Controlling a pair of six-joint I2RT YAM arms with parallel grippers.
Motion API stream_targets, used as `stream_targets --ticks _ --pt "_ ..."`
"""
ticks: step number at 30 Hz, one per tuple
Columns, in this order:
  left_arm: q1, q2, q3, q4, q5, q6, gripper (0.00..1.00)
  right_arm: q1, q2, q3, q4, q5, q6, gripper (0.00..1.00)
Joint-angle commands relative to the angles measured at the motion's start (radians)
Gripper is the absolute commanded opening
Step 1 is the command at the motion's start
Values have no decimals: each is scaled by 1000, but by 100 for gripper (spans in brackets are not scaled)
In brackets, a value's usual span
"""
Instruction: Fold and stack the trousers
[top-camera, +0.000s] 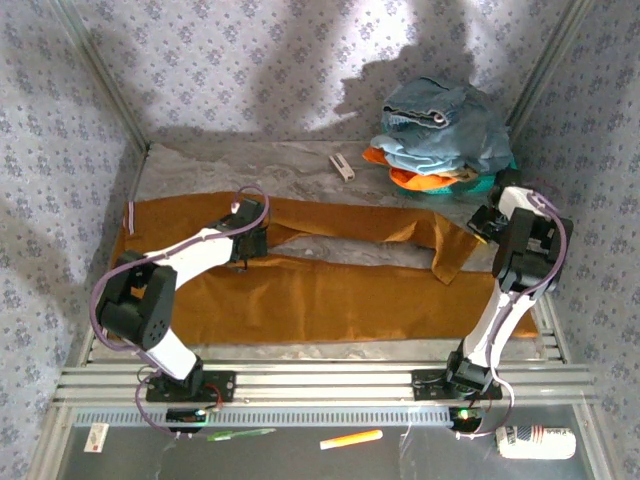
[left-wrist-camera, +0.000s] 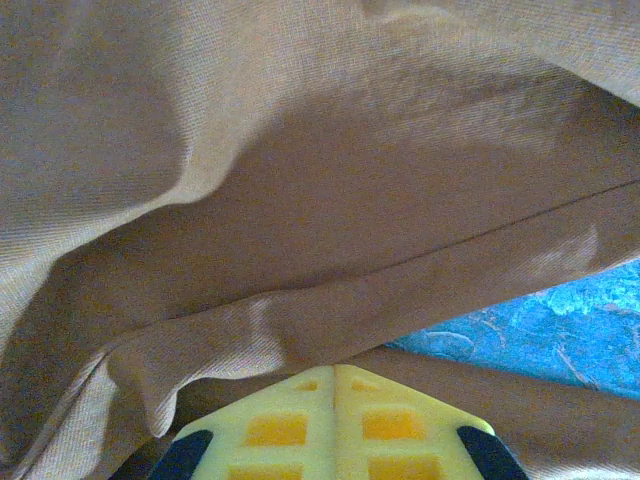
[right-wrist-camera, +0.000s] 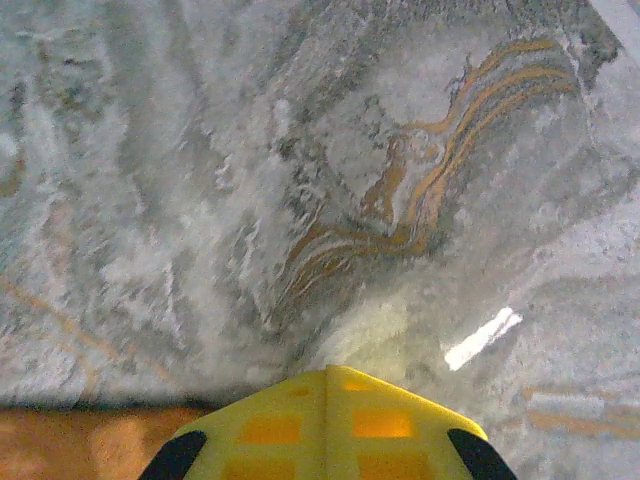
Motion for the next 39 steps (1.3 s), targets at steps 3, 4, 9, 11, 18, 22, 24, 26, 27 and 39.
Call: stream_targets --ticks 3,4,9,11,18,22,24,26,27,39 --pt "-8 -41 22 -13 -45 8 0 18 -196 33 -23 81 20 0" --pt "-17 -32 38 -37 -85 9 0 17 -209 51 -34 99 18 0" --pt "-70 37 106 -62 -175 47 0 4 -186 150 -72 143 6 0" --pt "-102 69 129 -30 -184 69 12 8 -158 155 -89 113 17 2" --pt "-141 238 264 45 -92 165 40 21 -124 -24 14 -58 45 52" --pt "-142 320 298 114 -56 221 47 26 -110 -76 45 -88 43 53" --pt "-141 354 319 120 -32 235 47 28 -100 -92 55 -109 47 53" --pt "-141 374 318 135 -14 235 45 35 -93 -107 57 -111 55 54" --pt "-142 379 312 143 -11 231 42 39 -92 -111 57 -102 57 54" --pt "-139 388 244 185 -23 206 8 21 -51 -96 22 -82 41 66"
